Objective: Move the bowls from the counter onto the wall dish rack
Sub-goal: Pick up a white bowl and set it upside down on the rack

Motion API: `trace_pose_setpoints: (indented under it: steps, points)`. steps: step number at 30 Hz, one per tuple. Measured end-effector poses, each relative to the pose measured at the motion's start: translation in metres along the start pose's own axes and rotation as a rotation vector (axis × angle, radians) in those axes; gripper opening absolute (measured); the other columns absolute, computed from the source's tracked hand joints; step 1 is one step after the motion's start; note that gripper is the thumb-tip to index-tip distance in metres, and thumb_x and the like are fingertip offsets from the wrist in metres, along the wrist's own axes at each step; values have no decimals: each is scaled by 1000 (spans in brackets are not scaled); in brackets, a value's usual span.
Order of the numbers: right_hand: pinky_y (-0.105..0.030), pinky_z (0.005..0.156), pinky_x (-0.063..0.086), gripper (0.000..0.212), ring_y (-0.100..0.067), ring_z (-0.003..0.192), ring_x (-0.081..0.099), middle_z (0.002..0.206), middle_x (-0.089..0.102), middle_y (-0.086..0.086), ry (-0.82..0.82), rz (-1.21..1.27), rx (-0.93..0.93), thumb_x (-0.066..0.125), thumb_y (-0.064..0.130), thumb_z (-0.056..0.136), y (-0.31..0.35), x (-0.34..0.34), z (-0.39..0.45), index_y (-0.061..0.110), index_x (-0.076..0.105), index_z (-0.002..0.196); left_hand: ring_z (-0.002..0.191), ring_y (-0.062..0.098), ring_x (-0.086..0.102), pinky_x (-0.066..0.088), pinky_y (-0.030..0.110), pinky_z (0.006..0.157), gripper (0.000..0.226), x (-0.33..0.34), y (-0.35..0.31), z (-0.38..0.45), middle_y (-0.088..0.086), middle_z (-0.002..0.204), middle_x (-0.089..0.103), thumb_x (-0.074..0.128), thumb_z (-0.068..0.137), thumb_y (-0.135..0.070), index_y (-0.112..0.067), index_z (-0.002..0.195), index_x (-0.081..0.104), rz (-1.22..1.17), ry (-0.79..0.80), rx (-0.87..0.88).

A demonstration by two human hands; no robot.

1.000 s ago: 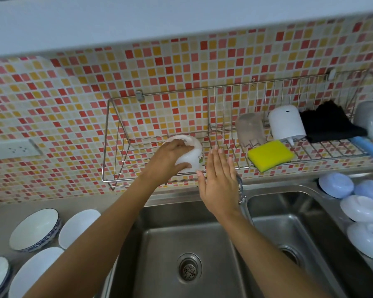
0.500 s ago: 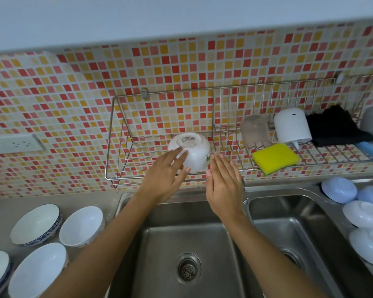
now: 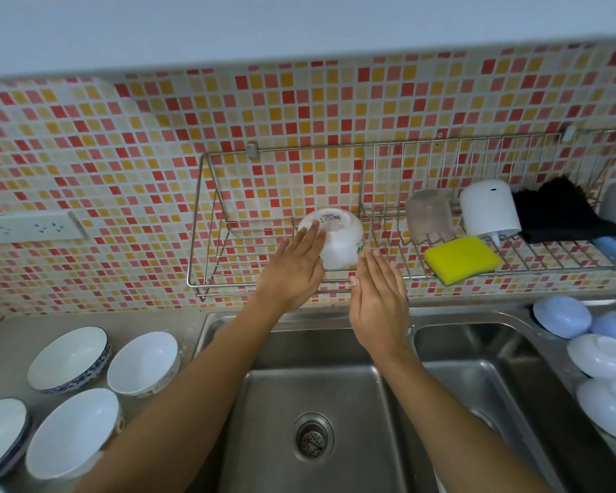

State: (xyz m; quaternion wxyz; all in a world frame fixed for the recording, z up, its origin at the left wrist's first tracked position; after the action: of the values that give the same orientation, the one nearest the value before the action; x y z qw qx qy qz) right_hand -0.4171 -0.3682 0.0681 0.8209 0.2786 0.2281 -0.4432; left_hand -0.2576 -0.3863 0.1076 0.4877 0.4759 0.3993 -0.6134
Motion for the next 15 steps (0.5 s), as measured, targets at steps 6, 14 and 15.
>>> trace_pose_setpoints:
  steps: [6, 14, 15]
  points:
    - [-41, 123, 9, 52, -22, 149, 17, 158, 28, -10, 140, -41, 27, 27, 28, 104, 9, -4, -14, 5, 30, 150, 148, 23, 4, 4, 44, 121, 64, 1, -7, -37, 7, 160, 8, 4, 98, -48, -14, 152, 7, 77, -159, -71]
    - [-45, 122, 5, 64, -26, 151, 4, 163, 7, -7, 386, 83, 0, 26, 41, 100, 84, 39, -95, 10, 9, 154, 146, 16, -18, -15, 33, 118, 70, 36, 31, -146, 2, 159, -14, 21, 99, -54, -17, 152, -5, -88, -221, -217]
    - [-46, 122, 4, 66, -27, 151, 4, 163, 6, -6, 439, 105, -15, 27, 43, 100, 101, 51, -106, 12, 9, 155, 145, 14, -21, -20, 30, 116, 70, 38, 48, -159, 1, 159, -15, 22, 98, -54, -19, 152, -6, -115, -222, -285]
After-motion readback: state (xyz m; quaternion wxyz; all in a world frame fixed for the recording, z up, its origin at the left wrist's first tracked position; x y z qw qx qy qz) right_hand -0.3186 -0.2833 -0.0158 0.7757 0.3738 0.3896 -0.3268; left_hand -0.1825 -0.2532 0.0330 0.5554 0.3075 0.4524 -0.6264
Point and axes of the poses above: each hand's wrist, its own z-axis towards the middle knuckle, its own x-axis out of the palm, y = z × x, the point moved 4 cm from there along z, towards the middle knuckle
